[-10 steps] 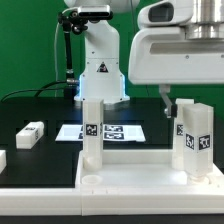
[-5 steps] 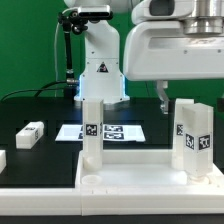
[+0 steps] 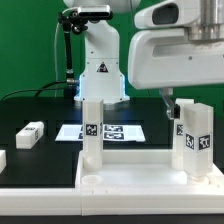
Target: Assemble desk
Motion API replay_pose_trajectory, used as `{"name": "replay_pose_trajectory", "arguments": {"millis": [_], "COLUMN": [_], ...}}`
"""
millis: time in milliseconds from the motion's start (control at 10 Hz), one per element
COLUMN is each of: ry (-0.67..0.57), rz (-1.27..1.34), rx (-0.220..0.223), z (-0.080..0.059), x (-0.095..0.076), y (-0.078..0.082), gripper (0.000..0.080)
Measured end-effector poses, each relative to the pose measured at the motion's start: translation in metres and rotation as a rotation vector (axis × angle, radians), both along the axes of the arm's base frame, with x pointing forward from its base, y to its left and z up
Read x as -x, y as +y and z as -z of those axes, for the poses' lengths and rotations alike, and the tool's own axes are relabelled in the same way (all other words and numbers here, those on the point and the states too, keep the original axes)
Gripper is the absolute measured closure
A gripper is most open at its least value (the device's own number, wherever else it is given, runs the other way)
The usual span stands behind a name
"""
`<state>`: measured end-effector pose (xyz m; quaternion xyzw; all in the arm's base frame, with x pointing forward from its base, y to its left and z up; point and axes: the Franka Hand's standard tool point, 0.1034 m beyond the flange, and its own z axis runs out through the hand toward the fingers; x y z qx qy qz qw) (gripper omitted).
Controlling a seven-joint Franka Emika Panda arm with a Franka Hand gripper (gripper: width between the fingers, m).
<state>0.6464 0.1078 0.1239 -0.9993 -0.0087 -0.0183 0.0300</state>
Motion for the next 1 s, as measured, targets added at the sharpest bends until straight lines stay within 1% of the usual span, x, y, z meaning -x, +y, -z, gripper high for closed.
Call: {"name": "replay_pose_trajectory", "arguments": {"millis": [200,400,500,600,1000], "ry": [0.011,0.012,0.012,0.016,0.031], "rz": [0.026,0.069,0.072,0.145,0.427], "rx": [0.017,0.016,0.016,0.014,0.005], "z": [0.0074,0.0069,0.0069,0.0070,0.0072], "x": [0.0034,0.0025,0.0024,0.0025,0.0024], "y": [0.0073,0.0029,0.0026,0.0025,0.0017], "gripper": [0.0150,0.0408,0.0408,0.0512,0.0512]}}
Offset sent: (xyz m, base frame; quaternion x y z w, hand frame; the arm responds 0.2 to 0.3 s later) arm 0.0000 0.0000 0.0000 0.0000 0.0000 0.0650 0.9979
